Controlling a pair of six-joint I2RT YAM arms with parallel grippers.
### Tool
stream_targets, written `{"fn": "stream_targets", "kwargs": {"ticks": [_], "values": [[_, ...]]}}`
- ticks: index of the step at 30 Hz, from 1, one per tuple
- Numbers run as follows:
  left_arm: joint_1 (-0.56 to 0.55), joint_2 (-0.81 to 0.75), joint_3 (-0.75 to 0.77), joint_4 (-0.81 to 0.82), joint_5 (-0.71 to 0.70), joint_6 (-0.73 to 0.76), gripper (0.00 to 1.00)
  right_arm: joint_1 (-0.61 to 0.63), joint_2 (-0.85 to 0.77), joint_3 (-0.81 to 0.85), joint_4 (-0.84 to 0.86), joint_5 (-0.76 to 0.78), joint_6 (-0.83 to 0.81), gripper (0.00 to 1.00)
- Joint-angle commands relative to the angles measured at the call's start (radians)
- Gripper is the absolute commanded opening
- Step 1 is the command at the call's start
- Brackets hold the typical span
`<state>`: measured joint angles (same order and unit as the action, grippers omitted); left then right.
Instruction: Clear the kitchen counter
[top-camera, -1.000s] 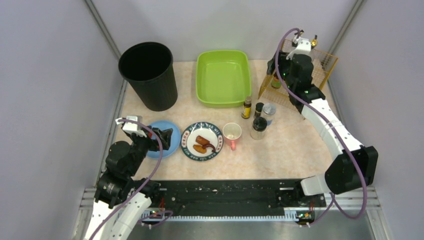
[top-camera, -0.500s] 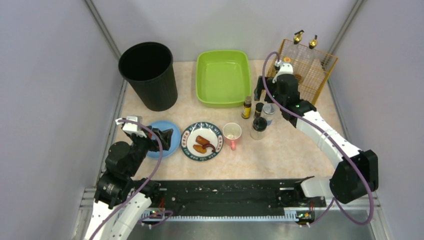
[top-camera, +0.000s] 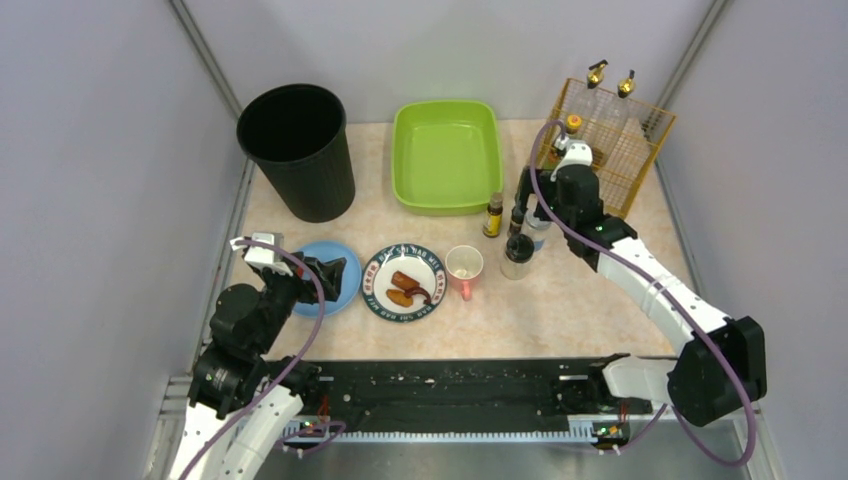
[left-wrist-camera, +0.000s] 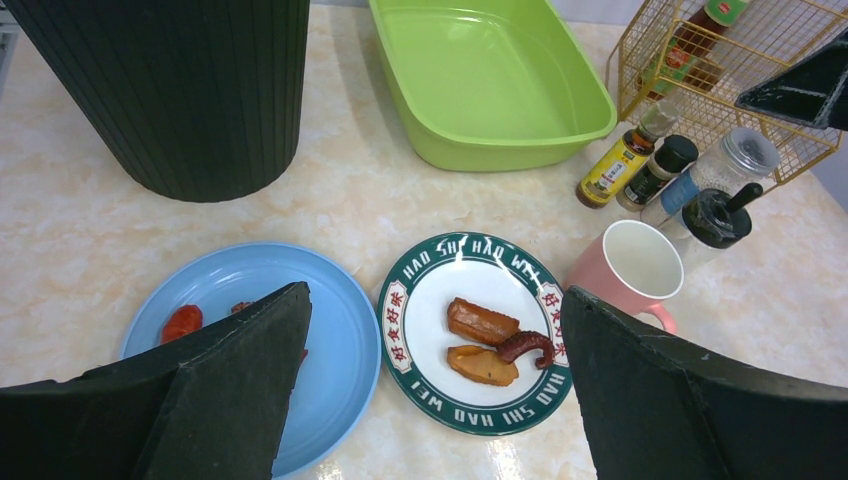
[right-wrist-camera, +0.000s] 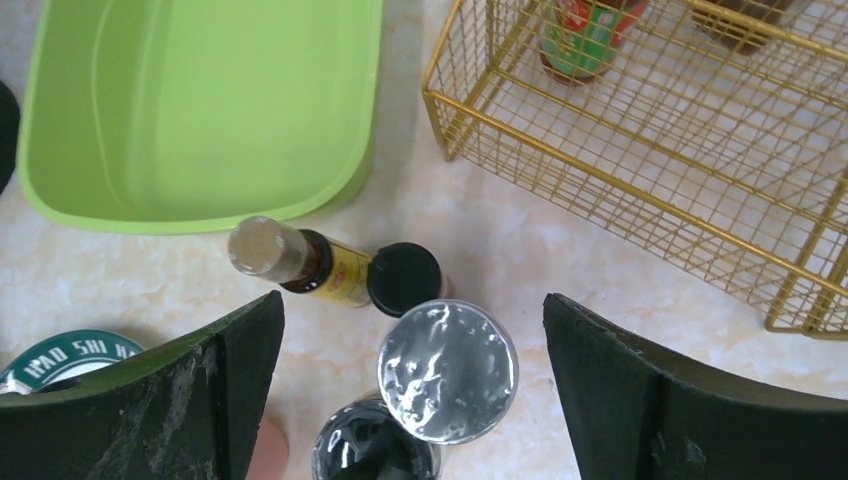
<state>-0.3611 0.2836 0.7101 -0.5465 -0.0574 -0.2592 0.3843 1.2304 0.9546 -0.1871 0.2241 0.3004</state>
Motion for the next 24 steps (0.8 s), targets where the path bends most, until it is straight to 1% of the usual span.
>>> {"fn": "stream_targets", "kwargs": {"ticks": [1,3,14,21,24], "values": [[-0.003,-0.006,-0.001,0.034,0.003,0.008,0.99,0.015,-0.022,-0.023,-0.005,0.059,0.005,0.98],[-0.004,-0.007,-0.002,0.035,0.002,0.008,0.99,0.015,-0.018,-0.03,-0.01,0.08,0.002,0.98],[-0.004,-0.005,-0.003,0.036,0.007,0.008,0.99,0.034,0.013,-0.048,-0.012,0.049,0.006,0.92],[-0.003,-0.007,-0.002,0.036,0.01,0.007,0.99,0.038,0.038,-0.053,-0.018,0.088,0.005,0.91],[-0.003,-0.006,-0.002,0.035,0.011,0.007,0.99,0.039,0.047,-0.054,-0.017,0.089,0.004,0.89]]}}
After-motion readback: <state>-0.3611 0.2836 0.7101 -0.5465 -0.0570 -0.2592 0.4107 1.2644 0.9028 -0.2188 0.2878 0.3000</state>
